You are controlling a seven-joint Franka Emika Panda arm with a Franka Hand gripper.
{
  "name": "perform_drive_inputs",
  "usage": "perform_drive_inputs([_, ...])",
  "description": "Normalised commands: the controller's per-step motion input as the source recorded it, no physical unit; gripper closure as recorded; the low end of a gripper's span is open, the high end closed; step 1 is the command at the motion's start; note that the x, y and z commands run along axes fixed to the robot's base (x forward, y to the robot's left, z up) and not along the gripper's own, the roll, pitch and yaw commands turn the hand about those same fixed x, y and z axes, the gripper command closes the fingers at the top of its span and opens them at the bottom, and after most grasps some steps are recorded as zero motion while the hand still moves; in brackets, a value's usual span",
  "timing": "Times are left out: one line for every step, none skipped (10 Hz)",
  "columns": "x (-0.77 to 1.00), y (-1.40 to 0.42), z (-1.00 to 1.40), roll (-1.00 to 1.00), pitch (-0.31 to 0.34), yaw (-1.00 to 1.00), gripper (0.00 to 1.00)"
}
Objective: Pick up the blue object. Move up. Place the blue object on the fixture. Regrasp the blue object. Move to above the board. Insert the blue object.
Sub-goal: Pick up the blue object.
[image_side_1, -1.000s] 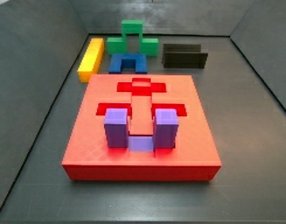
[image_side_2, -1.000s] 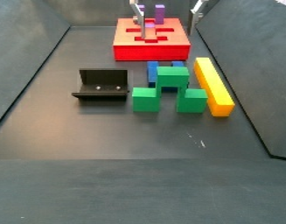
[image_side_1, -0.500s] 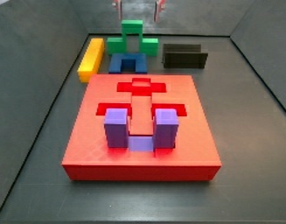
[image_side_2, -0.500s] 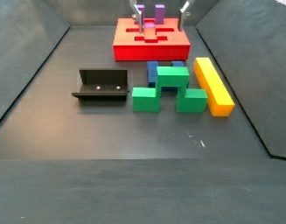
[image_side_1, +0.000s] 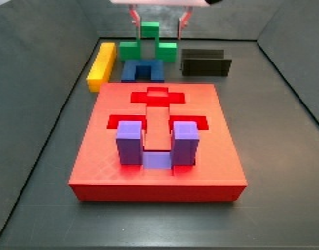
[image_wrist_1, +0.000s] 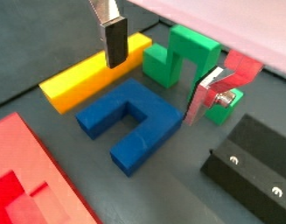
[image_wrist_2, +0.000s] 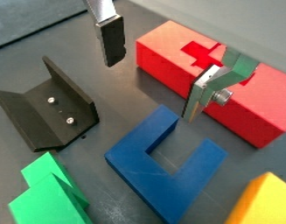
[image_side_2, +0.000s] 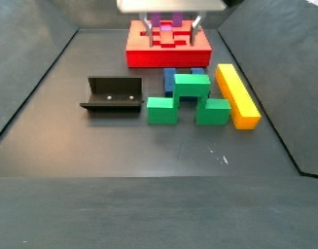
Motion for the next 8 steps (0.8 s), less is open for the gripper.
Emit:
perform_drive_inputs([0.03, -0.13, -0.3, -0.01, -0.01, 0.0, 0.0])
perform_drive_inputs([0.22, -0.25, -0.3, -0.02, -0.024, 0.01, 0.0])
perform_drive_inputs([0.23, -0.36, -0.31, -0.01, -0.037, 0.0, 0.0])
perform_drive_inputs([0.2, -0.29, -0.39, -0.01, -0.053, 0.0, 0.0])
perform_drive_inputs([0.19, -0.17, -0.46, -0.01, -0.057, 0.0, 0.0])
perform_drive_inputs([0.13, 0.0, -0.43, -0.01, -0.053, 0.06, 0.0])
perform_drive_inputs([0.01, 0.0, -0.41, 0.0, -0.02, 0.09, 0.0])
perform_drive_inputs([0.0, 0.0, -0.37, 0.13, -0.017, 0.07, 0.0])
